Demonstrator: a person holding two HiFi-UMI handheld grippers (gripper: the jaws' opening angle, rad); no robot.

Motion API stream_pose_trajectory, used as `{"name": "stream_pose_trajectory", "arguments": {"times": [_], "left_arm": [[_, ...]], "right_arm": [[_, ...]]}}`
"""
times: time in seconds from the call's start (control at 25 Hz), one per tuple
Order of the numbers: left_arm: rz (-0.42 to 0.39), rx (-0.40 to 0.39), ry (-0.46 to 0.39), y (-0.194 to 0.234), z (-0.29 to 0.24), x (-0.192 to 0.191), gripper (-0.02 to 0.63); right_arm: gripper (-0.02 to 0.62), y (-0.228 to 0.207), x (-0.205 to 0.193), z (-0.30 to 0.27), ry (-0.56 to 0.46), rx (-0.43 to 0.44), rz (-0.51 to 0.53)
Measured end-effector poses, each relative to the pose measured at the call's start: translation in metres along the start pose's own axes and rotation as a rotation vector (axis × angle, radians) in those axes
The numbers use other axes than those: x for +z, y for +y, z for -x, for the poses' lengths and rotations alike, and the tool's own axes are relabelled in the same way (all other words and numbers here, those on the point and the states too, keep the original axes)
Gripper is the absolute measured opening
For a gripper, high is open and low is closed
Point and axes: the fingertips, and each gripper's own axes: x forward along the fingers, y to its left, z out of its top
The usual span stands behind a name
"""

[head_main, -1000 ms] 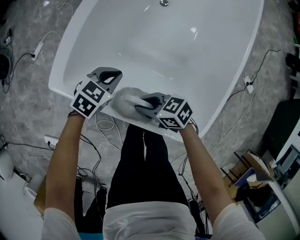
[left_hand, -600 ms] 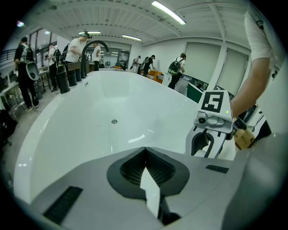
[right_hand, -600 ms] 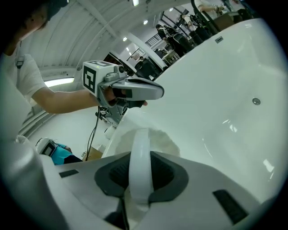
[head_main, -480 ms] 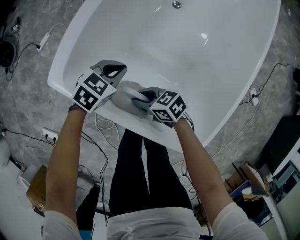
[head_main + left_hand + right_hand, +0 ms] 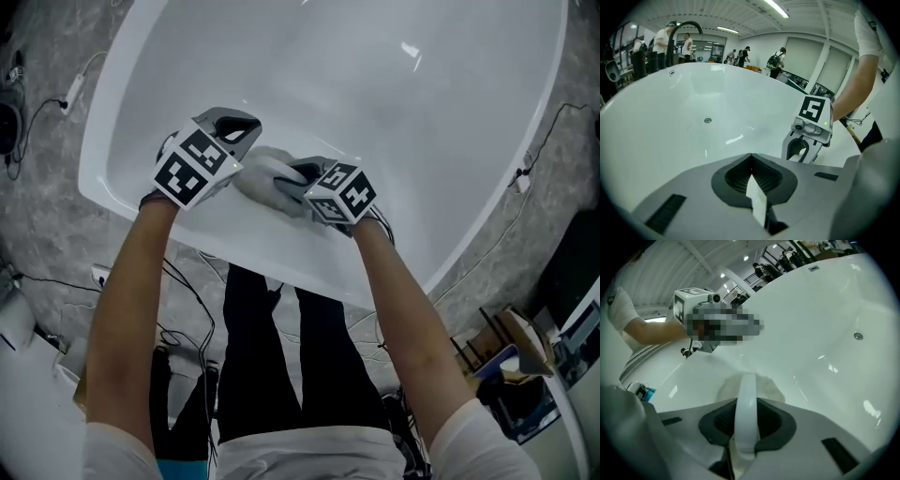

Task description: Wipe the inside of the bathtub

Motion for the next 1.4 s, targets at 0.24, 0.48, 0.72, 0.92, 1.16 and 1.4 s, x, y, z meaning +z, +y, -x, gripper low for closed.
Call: {"name": "stream_pose_trajectory", "arguments": {"times": [0.24,0.48,0.72,0.92,1.16,1.4], "left_arm": [[-0.045,-0.071,0.049,0.020,-0.042,-0.012,0.006],[-0.046,-0.103,0.090,0.026,-0.072,-0.033,0.006],[-0.032,-0.099,0.100,0.043,-0.100,-0.045,0.006],[-0.065,-0.114,0.102,0.051,-0.124,-0.047,0.006],[-0.062,-0.119,0.117,0.064,-0.132,-0.062,0.006],[-0.070,-0.091,0.125,0.084,-0.122,-0.069,0.006]], "right_arm": [[0.092,-0.059,-0.008,-0.023,0.008,-0.059,-0.046],[0.093,-0.093,-0.024,-0.037,-0.004,-0.100,-0.074],[0.094,-0.125,-0.036,-0.057,0.022,-0.134,-0.064],[0.094,-0.162,-0.045,-0.072,0.061,-0.172,-0.041],[0.094,-0.192,-0.051,-0.089,0.104,-0.233,0.028],[0.094,-0.207,-0.051,-0.103,0.137,-0.303,0.106]]}}
